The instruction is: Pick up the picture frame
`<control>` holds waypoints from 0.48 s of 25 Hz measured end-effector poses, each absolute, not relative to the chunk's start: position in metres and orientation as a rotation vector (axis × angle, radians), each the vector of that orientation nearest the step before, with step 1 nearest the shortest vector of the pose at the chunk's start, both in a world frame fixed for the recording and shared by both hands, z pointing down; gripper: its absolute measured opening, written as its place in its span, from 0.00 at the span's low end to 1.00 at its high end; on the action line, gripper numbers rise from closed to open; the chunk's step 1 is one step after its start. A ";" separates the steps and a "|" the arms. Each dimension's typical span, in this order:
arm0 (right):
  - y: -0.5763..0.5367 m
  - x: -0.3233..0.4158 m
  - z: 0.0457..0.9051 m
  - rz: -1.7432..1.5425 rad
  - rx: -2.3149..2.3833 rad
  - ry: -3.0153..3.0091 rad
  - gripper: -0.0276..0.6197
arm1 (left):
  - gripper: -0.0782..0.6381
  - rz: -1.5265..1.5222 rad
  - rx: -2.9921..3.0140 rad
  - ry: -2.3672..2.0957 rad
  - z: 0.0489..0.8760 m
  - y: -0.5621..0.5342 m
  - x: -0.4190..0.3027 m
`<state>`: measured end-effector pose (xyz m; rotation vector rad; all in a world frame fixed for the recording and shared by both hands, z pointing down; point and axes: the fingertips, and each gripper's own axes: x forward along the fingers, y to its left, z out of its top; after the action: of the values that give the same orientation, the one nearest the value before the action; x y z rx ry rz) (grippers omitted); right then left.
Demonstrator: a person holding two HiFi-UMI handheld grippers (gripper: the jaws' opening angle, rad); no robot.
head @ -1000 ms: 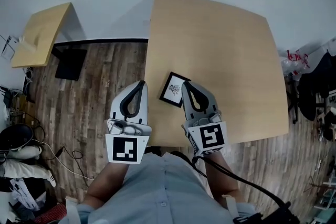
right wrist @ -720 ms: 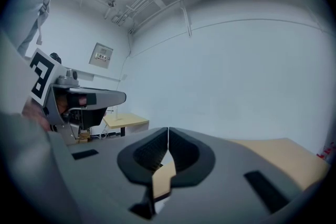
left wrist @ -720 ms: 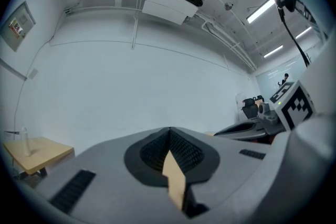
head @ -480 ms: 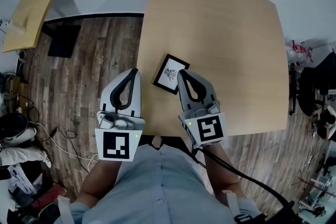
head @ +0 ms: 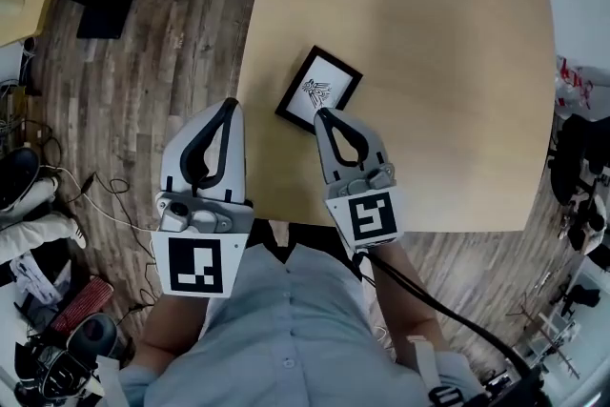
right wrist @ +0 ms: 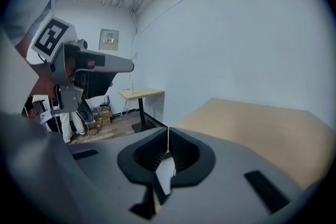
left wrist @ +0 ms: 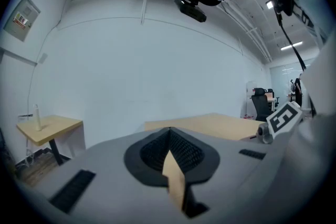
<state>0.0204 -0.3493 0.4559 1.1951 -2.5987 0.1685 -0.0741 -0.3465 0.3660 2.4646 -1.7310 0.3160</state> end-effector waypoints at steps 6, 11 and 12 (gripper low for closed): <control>-0.332 0.013 0.500 0.200 1.011 -2.533 0.05 | 0.11 0.381 2.391 -1.754 0.386 -0.347 -0.088; -0.321 0.008 0.511 0.211 0.891 -2.495 0.17 | 0.11 0.403 2.371 -1.757 0.388 -0.342 -0.090; -0.321 0.006 0.517 0.229 0.877 -2.483 0.17 | 0.11 0.405 2.364 -1.756 0.391 -0.344 -0.091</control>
<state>0.0060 -0.3207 0.5175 0.8774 -2.4831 0.2287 -0.0914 -0.3443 0.3915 2.3636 -1.7563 0.4046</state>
